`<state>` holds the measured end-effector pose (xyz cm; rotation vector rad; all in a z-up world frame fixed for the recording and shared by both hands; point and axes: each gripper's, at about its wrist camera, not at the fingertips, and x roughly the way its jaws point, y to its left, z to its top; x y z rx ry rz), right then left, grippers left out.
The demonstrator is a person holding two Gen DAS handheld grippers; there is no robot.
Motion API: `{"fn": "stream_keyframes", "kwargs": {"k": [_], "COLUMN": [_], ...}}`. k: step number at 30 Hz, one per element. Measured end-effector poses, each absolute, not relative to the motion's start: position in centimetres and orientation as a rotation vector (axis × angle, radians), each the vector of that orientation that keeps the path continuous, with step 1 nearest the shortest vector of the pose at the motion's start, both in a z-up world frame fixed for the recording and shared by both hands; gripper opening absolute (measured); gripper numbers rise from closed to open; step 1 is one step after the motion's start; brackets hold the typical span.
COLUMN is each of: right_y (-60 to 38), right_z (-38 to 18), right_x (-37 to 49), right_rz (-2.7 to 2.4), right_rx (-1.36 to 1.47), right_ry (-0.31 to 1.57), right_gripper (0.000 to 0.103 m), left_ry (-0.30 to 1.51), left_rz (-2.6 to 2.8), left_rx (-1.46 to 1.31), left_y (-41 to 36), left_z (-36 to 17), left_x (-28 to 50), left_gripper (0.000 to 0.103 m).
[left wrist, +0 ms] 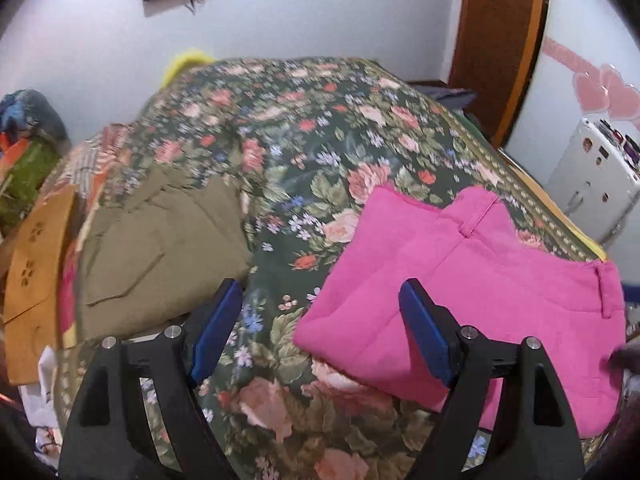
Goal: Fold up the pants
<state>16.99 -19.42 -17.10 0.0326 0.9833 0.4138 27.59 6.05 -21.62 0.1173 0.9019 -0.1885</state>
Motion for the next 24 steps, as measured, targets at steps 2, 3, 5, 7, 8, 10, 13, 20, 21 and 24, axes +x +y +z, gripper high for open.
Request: {"fn": "stream_keyframes", "kwargs": {"k": [2, 3, 5, 7, 8, 10, 13, 20, 21, 24], "right_y": [-18.3, -18.1, -18.1, -18.8, -19.3, -20.2, -21.4, -21.9, -21.9, -21.7], "right_z": [-18.5, -19.0, -19.7, -20.1, -20.4, -20.7, -21.0, -21.4, -21.5, -21.8], "right_x": [17.2, 17.3, 17.8, 18.6, 19.0, 19.8, 21.2, 24.7, 25.4, 27.0], "right_rz": [0.431, 0.425, 0.414, 0.411, 0.410, 0.403, 0.392, 0.346, 0.340, 0.319], "right_rx": [0.024, 0.020, 0.011, 0.021, 0.025, 0.031, 0.029, -0.129, -0.143, -0.184], "right_ry": [1.039, 1.049, 1.057, 1.058, 1.061, 1.063, 1.059, 1.001, 0.997, 0.990], "right_gripper": [0.083, 0.083, 0.086, 0.092, 0.093, 0.093, 0.093, 0.093, 0.093, 0.092], "left_ry": [0.919, 0.934, 0.956, 0.973, 0.981, 0.992, 1.001, 1.019, 1.020, 1.017], "left_rz": [-0.159, -0.137, -0.139, -0.148, -0.151, -0.146, -0.157, -0.143, -0.129, -0.066], "left_rx": [0.152, 0.168, 0.147, 0.100, 0.079, 0.067, 0.034, -0.068, -0.068, -0.071], "left_y": [5.9, 5.9, 6.6, 7.4, 7.9, 8.4, 8.9, 8.9, 8.9, 9.3], "left_z": [-22.5, -23.0, -23.9, -24.4, -24.5, -24.8, -25.0, -25.2, -25.2, -25.2], "left_x": [27.9, 28.0, 27.8, 27.6, 27.3, 26.8, 25.4, 22.5, 22.2, 21.1], "left_gripper": [0.081, 0.081, 0.081, 0.081, 0.081, 0.081, 0.081, 0.081, 0.081, 0.081]}}
